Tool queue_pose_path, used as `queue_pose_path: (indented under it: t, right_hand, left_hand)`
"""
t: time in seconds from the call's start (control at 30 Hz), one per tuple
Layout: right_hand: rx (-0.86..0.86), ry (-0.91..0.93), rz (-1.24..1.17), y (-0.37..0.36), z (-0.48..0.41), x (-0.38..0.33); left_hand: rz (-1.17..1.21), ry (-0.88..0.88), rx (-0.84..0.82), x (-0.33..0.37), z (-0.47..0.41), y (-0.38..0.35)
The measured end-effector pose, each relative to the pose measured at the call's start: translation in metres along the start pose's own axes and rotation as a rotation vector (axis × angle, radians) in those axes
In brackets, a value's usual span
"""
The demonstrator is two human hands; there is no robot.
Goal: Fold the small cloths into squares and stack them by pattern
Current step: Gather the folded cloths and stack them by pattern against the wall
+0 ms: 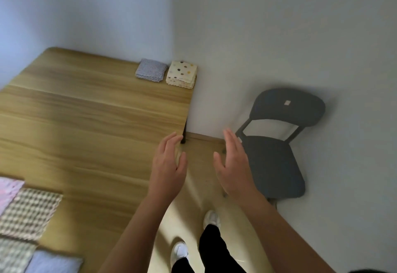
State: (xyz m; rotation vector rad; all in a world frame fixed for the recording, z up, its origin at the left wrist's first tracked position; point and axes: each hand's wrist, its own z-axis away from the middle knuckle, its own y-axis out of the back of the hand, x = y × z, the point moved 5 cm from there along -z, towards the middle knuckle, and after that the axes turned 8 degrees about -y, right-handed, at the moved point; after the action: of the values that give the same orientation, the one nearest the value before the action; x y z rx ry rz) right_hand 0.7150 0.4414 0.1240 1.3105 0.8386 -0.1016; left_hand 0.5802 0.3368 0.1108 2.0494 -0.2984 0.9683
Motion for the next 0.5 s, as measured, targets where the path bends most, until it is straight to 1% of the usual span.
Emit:
queue_pose_path:
  t: [0.17,0.5]
  right_hand:
    - [-0.014,-0.038,0.001,-0.004,0.032,-0.004]
    - [-0.062,-0.028,0.046,-0.009,0.076,-0.003]
  left_hand:
    - [0.007,0.001,-0.023,-0.002,0.031,0.018]
    - [-0.013,0.027,0.040,0.007,0.081,0.035]
